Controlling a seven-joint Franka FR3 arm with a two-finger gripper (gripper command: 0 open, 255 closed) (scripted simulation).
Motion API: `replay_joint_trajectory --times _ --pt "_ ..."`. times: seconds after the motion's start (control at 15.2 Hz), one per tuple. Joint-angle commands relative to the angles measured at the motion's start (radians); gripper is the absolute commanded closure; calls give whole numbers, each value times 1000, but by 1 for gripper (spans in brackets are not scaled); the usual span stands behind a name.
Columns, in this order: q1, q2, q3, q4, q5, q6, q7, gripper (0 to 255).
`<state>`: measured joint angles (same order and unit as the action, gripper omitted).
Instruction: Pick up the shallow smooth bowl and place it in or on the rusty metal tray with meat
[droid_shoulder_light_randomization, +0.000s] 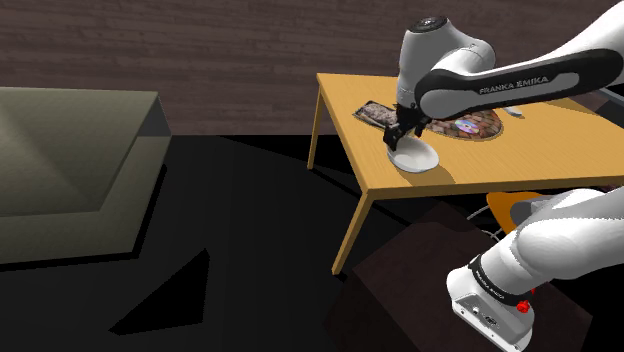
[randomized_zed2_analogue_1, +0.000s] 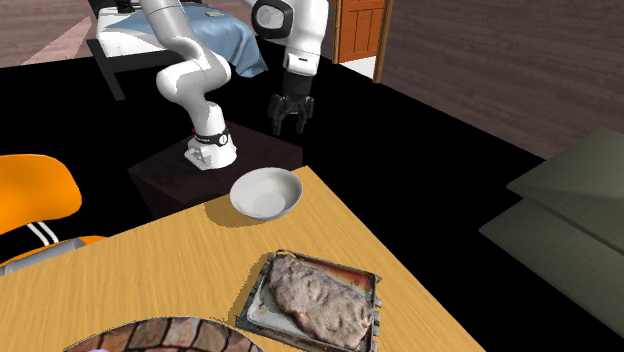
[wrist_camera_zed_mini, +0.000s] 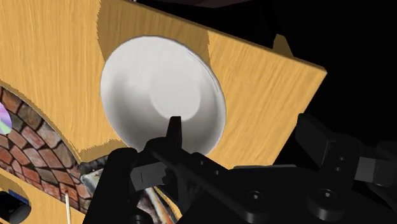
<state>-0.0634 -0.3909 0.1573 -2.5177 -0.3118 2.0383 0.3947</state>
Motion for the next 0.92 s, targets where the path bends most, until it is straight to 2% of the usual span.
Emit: replay_joint_trajectory --times 0.0,0.4,0.86 --pt "-22 77 22 9 -62 44 61 0" --pt "-81 321 61 53 -294 134 279 0" --pt "-105 390 38 35 -375 206 332 0"
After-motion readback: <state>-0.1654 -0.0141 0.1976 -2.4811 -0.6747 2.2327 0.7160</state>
